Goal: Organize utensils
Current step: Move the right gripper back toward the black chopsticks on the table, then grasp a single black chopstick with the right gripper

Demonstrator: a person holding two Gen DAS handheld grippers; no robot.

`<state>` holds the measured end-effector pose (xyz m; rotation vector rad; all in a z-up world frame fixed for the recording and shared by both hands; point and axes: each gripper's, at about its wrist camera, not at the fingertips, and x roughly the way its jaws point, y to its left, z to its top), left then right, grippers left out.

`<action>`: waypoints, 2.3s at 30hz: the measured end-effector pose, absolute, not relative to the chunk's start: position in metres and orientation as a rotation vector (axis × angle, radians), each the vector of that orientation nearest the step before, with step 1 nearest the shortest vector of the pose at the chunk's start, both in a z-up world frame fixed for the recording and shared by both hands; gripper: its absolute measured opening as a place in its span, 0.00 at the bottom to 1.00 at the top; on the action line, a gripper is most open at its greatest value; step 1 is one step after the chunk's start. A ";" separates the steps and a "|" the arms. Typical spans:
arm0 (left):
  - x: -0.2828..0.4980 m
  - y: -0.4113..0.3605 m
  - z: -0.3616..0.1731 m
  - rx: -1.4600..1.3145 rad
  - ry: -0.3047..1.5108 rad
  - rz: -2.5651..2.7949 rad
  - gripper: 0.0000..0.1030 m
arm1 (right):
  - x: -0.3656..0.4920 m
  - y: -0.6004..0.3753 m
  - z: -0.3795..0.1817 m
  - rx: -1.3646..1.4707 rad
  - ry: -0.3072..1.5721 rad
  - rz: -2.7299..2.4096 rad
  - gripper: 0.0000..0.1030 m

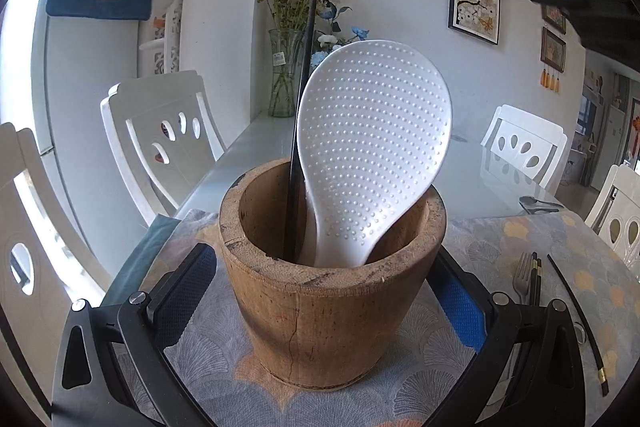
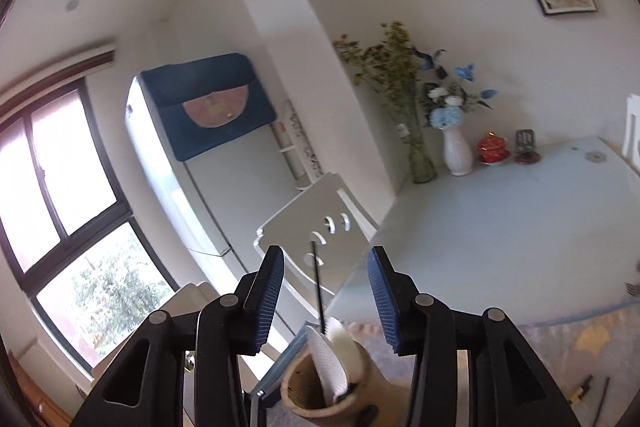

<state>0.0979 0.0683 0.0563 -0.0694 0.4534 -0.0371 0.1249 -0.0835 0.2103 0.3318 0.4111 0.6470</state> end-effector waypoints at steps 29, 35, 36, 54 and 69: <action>0.097 0.067 0.056 -0.074 0.455 -0.041 1.00 | 0.102 -0.264 0.047 0.449 1.261 -0.111 0.38; 0.097 0.067 0.057 -0.075 0.455 -0.040 1.00 | 0.101 -0.256 0.025 0.259 1.315 -0.157 0.38; 0.097 0.067 0.057 -0.074 0.455 -0.040 1.00 | 0.102 -0.255 0.025 0.240 1.314 -0.163 0.38; 0.098 0.066 0.056 -0.074 0.458 -0.040 1.00 | 0.122 -0.252 0.023 0.152 1.285 -0.138 0.06; 0.098 0.067 0.056 -0.074 0.458 -0.040 1.00 | 0.080 -0.269 0.032 0.523 1.201 0.087 0.05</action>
